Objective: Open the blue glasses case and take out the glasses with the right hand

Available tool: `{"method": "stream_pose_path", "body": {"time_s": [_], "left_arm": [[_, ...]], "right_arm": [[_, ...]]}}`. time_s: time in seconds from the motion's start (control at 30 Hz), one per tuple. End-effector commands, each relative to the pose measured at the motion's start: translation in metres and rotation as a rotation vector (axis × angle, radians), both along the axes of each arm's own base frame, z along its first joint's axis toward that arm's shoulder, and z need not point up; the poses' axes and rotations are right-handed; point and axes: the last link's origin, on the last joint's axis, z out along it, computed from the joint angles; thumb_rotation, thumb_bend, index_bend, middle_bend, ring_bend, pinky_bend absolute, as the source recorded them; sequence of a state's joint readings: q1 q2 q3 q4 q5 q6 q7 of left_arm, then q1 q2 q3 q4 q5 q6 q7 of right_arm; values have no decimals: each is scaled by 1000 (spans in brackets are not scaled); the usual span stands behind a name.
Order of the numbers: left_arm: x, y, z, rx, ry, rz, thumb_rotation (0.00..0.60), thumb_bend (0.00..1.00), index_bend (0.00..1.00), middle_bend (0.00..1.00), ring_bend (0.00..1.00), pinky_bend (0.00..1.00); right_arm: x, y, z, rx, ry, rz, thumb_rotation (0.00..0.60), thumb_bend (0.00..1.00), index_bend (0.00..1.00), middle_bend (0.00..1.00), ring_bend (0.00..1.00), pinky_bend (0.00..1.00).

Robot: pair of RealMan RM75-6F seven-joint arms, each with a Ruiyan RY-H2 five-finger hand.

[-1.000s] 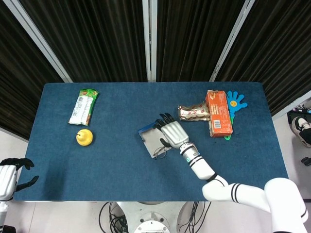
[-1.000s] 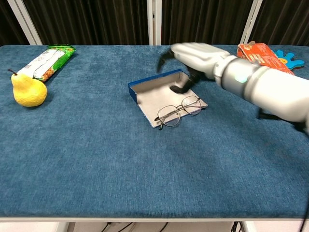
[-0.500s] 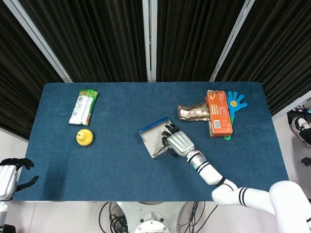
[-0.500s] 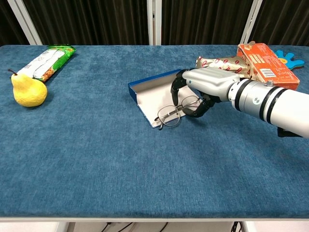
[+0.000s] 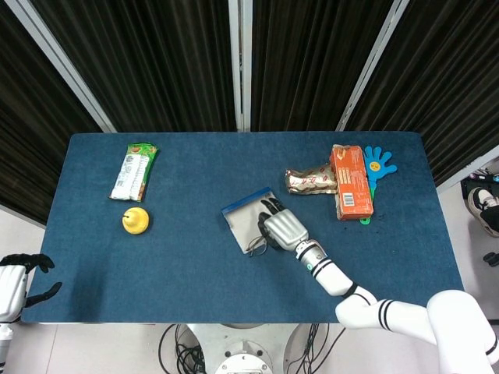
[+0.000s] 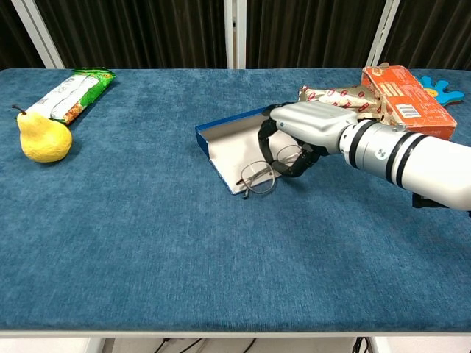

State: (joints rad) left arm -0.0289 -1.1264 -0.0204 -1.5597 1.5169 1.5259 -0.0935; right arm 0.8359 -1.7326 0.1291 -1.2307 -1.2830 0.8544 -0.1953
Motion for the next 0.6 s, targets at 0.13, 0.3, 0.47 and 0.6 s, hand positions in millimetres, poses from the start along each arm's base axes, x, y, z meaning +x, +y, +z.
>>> {"method": "stream_pose_path", "body": {"time_s": [0.13,0.3,0.47,0.6], "left_arm": [[0,0,0,-1,3,-1,600,166,508,536,415,345],[0,-1,0,2,3,0,600,166,508,536,415,344],[0,0,0,2,3,3,600,166,508,536,415,344],[0,0,0,2,1,2,600,166,508,536,415,344]], "right_arm": [[20,20,14,74,-49,129,600,472,788,322,0,0],[46,32,1,153,-74,209,600,462,778,320,0,0],[68,44,-17,210,-48,282,600,436,661,276,0,0],[75,51,-24,228,12,319,600,361,206,120,0,0]]}}
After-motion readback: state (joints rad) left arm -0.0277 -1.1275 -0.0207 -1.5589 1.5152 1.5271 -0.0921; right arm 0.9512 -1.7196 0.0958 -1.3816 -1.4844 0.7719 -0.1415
